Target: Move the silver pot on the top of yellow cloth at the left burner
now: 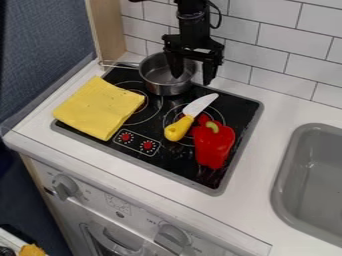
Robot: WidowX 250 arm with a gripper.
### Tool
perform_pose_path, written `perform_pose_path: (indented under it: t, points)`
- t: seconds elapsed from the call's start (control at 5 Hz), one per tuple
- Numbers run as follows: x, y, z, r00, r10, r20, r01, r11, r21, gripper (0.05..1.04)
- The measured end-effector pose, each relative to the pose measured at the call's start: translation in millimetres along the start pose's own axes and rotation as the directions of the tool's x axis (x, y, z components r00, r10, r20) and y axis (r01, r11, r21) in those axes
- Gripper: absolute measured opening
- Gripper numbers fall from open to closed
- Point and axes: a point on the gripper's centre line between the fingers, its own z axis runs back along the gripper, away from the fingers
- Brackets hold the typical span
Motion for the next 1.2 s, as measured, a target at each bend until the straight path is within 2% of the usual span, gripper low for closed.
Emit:
perform_pose_path:
  t: [0.2,0.4,0.6,0.8,1.0,1.2]
  points:
    - [2.7,0.1,-16.2,0.999,-0.02,-0.034,0.02,1.0,-0.01,0.669]
    - [3.2,-0.3,-16.7,0.999,-0.036,-0.032,0.036,0.999,0.003,0.367]
    - [-0.8,-4.1,-16.7,0.998,-0.059,-0.037,0.06,0.998,0.027,0.176]
    - [-4.1,-8.0,-13.3,0.997,-0.074,-0.019,0.075,0.995,0.066,0.093]
    - [-4.5,-13.0,12.5,0.999,-0.041,0.03,0.039,0.996,0.076,0.082]
    - [-17.2,-15.2,60.1,0.994,-0.015,0.108,0.005,0.996,0.092,0.082]
